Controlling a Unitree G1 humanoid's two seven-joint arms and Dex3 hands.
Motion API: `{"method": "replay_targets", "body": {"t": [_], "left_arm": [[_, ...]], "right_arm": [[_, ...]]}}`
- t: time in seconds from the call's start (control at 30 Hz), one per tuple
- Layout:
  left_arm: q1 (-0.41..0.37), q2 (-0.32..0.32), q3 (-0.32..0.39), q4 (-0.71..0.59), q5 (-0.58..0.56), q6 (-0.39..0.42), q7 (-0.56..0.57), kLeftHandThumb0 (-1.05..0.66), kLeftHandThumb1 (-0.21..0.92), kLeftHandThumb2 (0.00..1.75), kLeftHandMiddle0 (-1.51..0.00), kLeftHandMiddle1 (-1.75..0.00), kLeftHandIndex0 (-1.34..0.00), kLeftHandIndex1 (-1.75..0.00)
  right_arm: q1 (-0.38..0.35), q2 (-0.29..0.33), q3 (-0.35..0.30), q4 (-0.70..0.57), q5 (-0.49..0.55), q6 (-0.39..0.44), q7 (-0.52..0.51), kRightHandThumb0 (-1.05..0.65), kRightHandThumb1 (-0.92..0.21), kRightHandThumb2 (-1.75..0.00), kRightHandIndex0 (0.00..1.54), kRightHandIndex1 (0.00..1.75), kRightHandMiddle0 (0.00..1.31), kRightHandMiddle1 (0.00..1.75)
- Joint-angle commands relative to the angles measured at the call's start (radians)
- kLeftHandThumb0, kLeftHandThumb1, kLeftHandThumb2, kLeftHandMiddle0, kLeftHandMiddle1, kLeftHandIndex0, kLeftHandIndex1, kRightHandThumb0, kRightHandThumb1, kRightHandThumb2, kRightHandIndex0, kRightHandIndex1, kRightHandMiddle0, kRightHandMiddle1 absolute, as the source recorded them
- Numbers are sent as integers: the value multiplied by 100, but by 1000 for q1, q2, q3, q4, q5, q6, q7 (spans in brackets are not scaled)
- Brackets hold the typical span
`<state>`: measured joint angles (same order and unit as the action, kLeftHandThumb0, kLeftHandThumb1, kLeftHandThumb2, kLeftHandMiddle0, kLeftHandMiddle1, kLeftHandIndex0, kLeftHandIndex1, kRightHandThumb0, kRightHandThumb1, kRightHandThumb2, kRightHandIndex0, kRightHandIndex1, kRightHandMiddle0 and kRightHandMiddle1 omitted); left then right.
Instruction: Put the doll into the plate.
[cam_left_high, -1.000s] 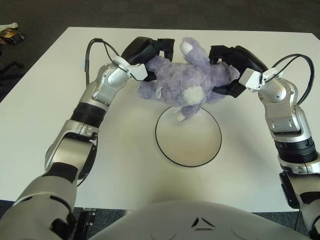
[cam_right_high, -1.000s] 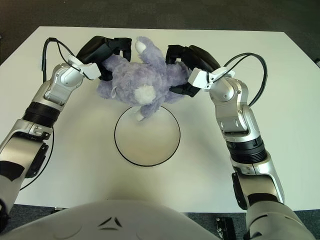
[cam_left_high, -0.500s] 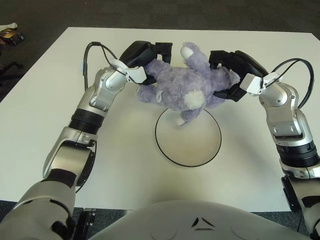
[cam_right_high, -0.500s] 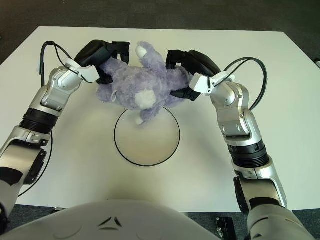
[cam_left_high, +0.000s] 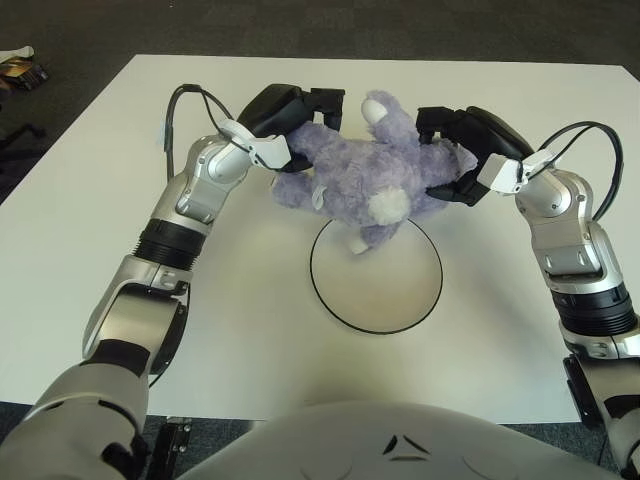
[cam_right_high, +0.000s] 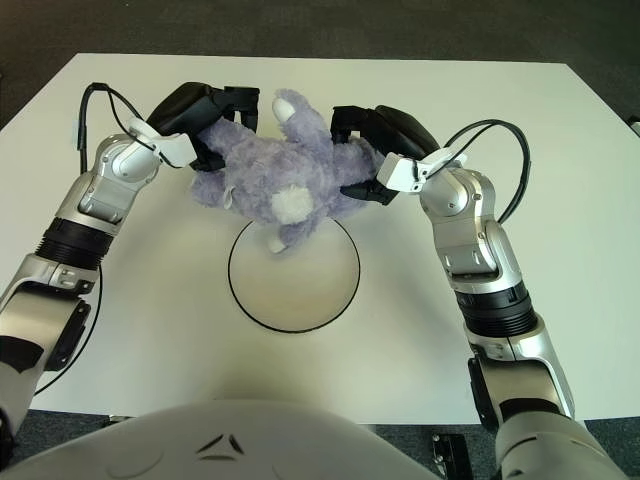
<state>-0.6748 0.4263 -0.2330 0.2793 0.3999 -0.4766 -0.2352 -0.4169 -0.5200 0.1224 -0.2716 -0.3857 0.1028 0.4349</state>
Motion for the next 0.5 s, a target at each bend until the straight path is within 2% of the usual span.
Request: {"method": "replay_targets", "body": {"t": [0.0, 0.3, 0.47], "left_arm": [[-11, 16, 14, 16, -14, -20, -9, 0, -7, 175, -87, -175, -70, -174], [-16, 27, 12, 44, -16, -88, -11, 0, -7, 175, -87, -175, -72, -171], [-12, 36, 16, 34, -37, -89, -43, 0, -7, 175, -88, -175, -70, -173]], "right_arm": [[0, 2, -8, 4, 36, -10, 17, 58, -7, -162, 82, 175, 105, 175], [10, 0, -14, -3, 88, -22, 37, 59, -6, -163, 82, 175, 104, 175], [8, -20, -8, -27, 82, -5, 70, 59, -6, -164, 83, 175, 104, 175]]}}
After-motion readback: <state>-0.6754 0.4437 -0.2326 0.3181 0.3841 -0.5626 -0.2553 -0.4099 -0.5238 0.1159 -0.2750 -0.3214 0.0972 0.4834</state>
